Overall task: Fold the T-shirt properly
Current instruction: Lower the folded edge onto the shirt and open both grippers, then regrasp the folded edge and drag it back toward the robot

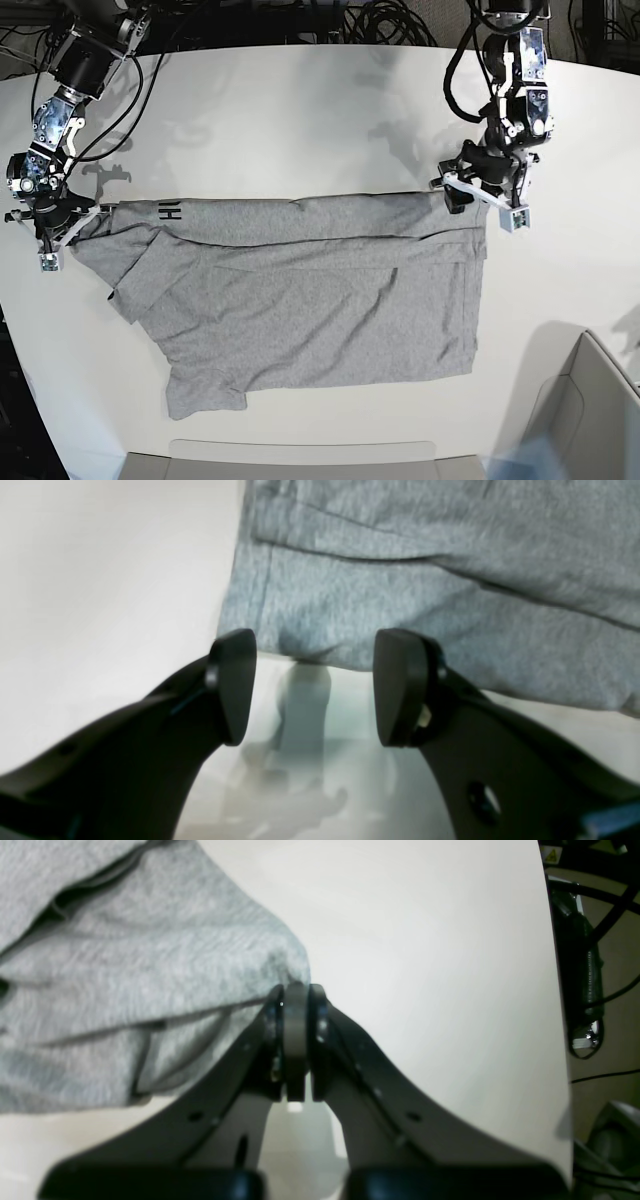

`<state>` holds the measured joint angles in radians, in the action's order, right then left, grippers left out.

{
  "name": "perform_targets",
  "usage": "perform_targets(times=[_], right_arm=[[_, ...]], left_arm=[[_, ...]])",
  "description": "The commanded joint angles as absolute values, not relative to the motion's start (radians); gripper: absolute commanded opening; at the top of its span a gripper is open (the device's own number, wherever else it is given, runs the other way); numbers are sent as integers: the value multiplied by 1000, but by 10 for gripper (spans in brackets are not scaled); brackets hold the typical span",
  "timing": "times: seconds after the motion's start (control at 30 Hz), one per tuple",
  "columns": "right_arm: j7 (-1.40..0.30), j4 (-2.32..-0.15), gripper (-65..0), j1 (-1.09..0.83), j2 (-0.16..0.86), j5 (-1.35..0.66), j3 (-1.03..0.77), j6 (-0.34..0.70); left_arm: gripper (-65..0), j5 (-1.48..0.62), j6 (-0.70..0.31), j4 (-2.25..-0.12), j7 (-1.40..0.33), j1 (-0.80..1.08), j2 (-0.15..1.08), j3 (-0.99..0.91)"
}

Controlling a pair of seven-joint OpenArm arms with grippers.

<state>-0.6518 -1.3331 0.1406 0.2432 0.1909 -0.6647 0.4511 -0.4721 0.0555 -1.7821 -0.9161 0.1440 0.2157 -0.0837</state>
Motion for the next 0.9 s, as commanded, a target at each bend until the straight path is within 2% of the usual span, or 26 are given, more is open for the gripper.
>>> perform_targets(times=[0.0,0.2,0.37,0.5,0.73,0.8,0.87], right_arm=[[-633,-1349,-650,162,263,191,-654,449],[-633,-1349,-650,148,262,191,-650,449],[-633,-1349,-650,140,262,191,-650,449],[-633,-1351,-650,140,262,191,-650,449],[-633,-1351,-650,140,262,191,-650,449],[-633,-1351,-650,140,262,191,-650,449],[-633,-1351,-650,143,262,191,-650,449]], left_arm=[[-276,-483,33,-1793,-889,127,205,-134],[-268,-641,-173,-1636,-954,113,180,-331],[-269,-737,-251,-1474,-967,73,182,-432],[-269,-771,-317,-1412,-969,70,183,-437],[-272,-776,-323,-1360,-1003,21,166,-435],[-312,-773,-323,-1334,-1009,-19,166,-433],[-389,-773,-323,-1303,-1010,-42,168,-406]])
